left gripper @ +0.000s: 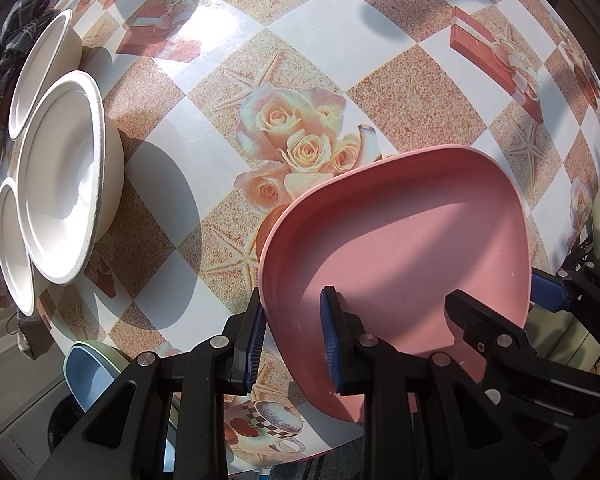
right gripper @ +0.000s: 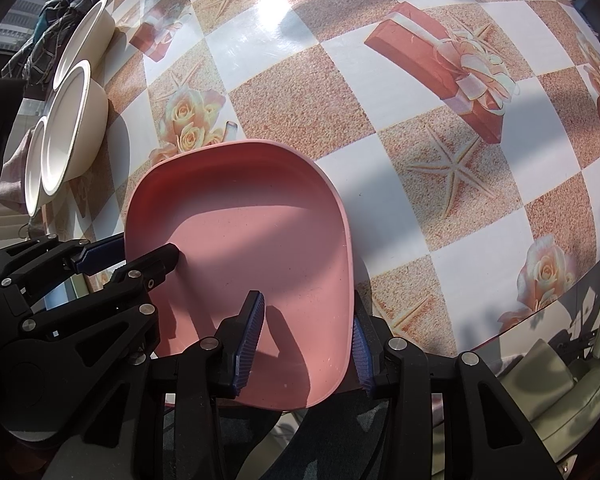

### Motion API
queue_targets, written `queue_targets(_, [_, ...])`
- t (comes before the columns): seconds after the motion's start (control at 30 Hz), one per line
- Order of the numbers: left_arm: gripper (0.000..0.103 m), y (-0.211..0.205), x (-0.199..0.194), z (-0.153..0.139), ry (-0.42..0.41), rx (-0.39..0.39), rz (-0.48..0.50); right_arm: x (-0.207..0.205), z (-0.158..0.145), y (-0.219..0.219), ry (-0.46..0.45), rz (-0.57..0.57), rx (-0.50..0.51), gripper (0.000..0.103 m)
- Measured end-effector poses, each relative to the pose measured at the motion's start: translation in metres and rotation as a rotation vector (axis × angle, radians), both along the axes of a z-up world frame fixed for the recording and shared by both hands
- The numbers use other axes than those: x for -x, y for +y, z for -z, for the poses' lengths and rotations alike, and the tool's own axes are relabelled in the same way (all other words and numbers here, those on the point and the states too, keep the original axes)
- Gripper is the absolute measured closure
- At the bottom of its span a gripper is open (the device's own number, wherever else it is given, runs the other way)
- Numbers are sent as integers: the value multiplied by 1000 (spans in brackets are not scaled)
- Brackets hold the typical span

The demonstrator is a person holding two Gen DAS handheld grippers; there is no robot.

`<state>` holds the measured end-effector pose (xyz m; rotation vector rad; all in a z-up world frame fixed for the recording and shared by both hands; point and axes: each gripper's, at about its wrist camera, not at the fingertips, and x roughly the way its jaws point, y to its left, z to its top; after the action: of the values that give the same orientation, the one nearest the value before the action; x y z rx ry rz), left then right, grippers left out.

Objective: Organize plates and bowls

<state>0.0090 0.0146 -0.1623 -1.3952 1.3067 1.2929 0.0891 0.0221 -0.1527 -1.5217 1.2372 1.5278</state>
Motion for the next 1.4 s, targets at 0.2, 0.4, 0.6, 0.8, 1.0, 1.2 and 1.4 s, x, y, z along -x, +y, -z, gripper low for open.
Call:
queue_targets(0.2, [75,-8,-2,-3,5,-27,30,2,-1,-5,-45,-16,-15,68])
queue_targets(0.4, [75,-20,2,-5,-27,-22,40,5,1,-13,-72,-37,28,69])
queue_targets(0.6, [75,-24,14,-16,-64,-53,14,7,0,-20,-81,-39,62,69])
queue_targets(0.8, [75,-23,26,-36,-69,-103,-4,17,-14,-18,-85,-59,48,69])
queue_targets(1.0, [75,-21,49,-54,-85,-148,-58,36,-32,-15,-94,-114,5,68])
queue_targets(1.2, [75,-21,74,-68,-85,-186,-111,58,-46,-16,-99,-171,-19,68])
queue_targets(1.4, [75,-41,98,-86,-73,-227,-186,92,-59,-20,-84,-256,-41,68])
